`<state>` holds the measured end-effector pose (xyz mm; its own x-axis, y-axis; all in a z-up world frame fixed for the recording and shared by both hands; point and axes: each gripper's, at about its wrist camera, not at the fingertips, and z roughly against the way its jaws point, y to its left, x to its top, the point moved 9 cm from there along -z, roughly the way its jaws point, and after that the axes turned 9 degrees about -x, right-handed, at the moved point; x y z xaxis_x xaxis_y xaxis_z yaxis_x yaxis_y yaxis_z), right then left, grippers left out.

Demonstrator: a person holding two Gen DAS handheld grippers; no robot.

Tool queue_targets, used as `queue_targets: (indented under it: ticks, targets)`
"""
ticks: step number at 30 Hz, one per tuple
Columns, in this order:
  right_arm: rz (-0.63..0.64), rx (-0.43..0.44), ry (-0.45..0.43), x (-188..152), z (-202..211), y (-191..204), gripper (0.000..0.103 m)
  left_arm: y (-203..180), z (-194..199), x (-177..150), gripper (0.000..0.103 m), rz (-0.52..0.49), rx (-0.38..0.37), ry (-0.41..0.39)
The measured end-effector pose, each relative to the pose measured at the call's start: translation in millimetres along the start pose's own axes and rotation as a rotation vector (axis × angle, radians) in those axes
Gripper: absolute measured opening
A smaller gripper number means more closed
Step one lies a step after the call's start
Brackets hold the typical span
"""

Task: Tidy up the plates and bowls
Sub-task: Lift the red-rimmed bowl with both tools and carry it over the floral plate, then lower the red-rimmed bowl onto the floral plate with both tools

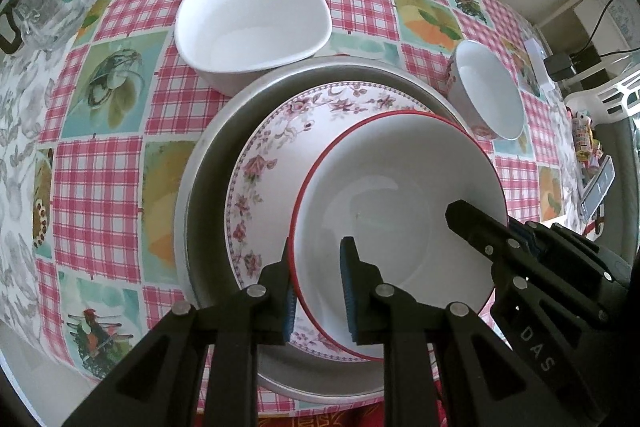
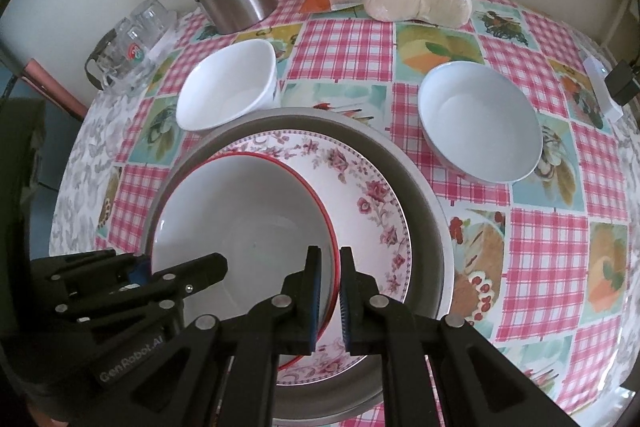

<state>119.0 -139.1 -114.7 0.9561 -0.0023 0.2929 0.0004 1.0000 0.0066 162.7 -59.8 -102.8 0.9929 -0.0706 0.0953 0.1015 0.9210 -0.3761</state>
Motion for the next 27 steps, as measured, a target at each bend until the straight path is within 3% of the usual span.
queue_targets:
  ticks: [9,19,27]
  targets:
    - [-0.017,0.02,0.01,-4.1,-3.6,1.6,0.011,6.5,2.7,-3.3,0.019,0.021,0.002,-0.043]
    - [-0.057,0.061,-0.003,-10.7,-4.6,6.3,0.012,22.7,-4.9,-17.8,0.019,0.144,-0.075,-0.079]
    - [-0.113,0.083,-0.085,-7.5,11.1,-4.1,0.012,20.9,-5.0,-22.3,0.021,0.143,-0.062,-0.098]
